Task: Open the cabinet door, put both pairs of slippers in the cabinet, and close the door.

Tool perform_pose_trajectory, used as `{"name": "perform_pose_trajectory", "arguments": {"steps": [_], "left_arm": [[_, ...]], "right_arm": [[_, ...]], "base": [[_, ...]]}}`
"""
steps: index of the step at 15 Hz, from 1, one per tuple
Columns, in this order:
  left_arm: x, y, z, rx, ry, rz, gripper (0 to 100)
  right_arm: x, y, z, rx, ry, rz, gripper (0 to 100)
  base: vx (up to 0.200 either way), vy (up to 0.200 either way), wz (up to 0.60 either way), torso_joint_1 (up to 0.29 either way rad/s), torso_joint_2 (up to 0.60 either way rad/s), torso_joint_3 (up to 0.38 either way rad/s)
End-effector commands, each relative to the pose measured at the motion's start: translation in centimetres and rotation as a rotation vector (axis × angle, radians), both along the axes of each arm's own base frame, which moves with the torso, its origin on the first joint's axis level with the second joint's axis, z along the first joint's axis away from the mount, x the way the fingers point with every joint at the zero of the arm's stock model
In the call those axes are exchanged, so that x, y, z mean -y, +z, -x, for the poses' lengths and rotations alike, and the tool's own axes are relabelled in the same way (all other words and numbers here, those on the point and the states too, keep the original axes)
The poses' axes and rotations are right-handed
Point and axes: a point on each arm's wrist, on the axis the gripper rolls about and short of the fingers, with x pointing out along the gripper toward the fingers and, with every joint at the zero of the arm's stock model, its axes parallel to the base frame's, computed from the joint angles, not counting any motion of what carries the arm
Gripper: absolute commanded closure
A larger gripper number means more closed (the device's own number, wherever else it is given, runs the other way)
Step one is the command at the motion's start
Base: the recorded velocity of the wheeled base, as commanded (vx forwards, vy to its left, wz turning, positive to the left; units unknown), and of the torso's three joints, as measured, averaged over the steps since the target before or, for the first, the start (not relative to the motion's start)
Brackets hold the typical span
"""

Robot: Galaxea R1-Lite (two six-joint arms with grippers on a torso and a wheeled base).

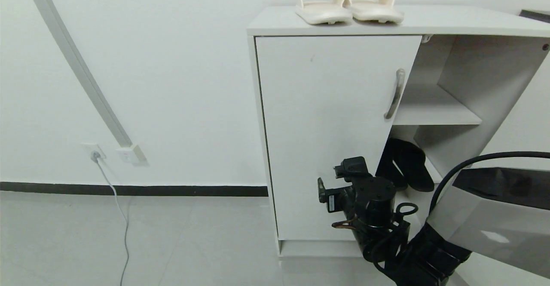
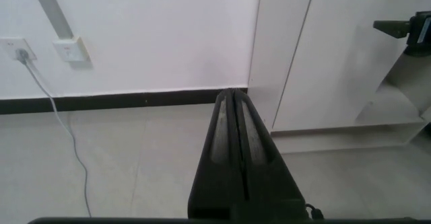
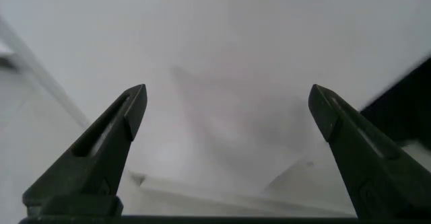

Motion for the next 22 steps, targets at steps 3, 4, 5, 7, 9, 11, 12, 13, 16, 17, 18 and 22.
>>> {"name": "perform_pose_trajectory", "arguments": {"steps": [3,4,5,7,9,11,12,13,16,17,18,22], "left_arm": [[0.0,0.02,0.0,0.002,-0.001,0.0,100],[0.0,0.02,0.0,0.002,-0.001,0.0,100],[0.0,0.02,0.0,0.002,-0.001,0.0,100],[0.0,0.02,0.0,0.002,0.0,0.0,100],[0.0,0.02,0.0,0.002,0.0,0.0,100],[0.0,0.02,0.0,0.002,-0.001,0.0,100],[0.0,0.02,0.0,0.002,0.0,0.0,100],[0.0,0.02,0.0,0.002,0.0,0.0,100],[0.0,0.02,0.0,0.002,-0.001,0.0,100],[0.0,0.02,0.0,0.002,-0.001,0.0,100],[0.0,0.02,0.0,0.002,-0.001,0.0,100],[0.0,0.02,0.0,0.002,-0.001,0.0,100]], "right_arm": [[-0.11,0.01,0.05,0.003,0.003,-0.002,0],[-0.09,-0.02,0.07,0.001,0.003,-0.001,0],[-0.09,-0.02,0.07,0.001,0.003,-0.001,0],[-0.07,-0.05,0.09,0.0,0.003,0.0,0],[-0.06,0.01,0.1,0.002,0.002,-0.001,0],[-0.08,0.04,0.08,0.003,0.002,-0.002,0],[-0.08,0.04,0.08,0.003,0.002,-0.002,0],[-0.08,0.04,0.08,0.003,0.002,-0.002,0],[-0.06,0.01,0.1,0.002,0.002,-0.001,0],[-0.06,0.01,0.1,0.002,0.002,-0.001,0],[-0.11,0.01,0.14,0.002,0.003,-0.001,0],[-0.09,-0.02,0.15,0.0,0.003,0.0,0]], "base": [[0.0,0.0,0.0,0.036,-0.52,-0.367],[0.0,0.0,0.0,0.095,-0.47,-0.364],[0.0,0.0,0.0,0.115,-0.45,-0.349],[0.0,0.0,0.0,0.122,-0.46,-0.347],[0.0,0.0,0.0,0.134,-0.46,-0.334],[0.0,0.0,0.0,0.159,-0.48,-0.325],[0.0,0.0,0.0,0.154,-0.47,-0.32],[0.0,0.0,0.0,0.173,-0.48,-0.31],[0.0,0.0,0.0,0.183,-0.5,-0.312],[0.0,0.0,0.0,0.188,-0.51,-0.315],[0.0,0.0,0.0,0.207,-0.5,-0.325],[0.0,0.0,0.0,0.21,-0.53,-0.315]]}}
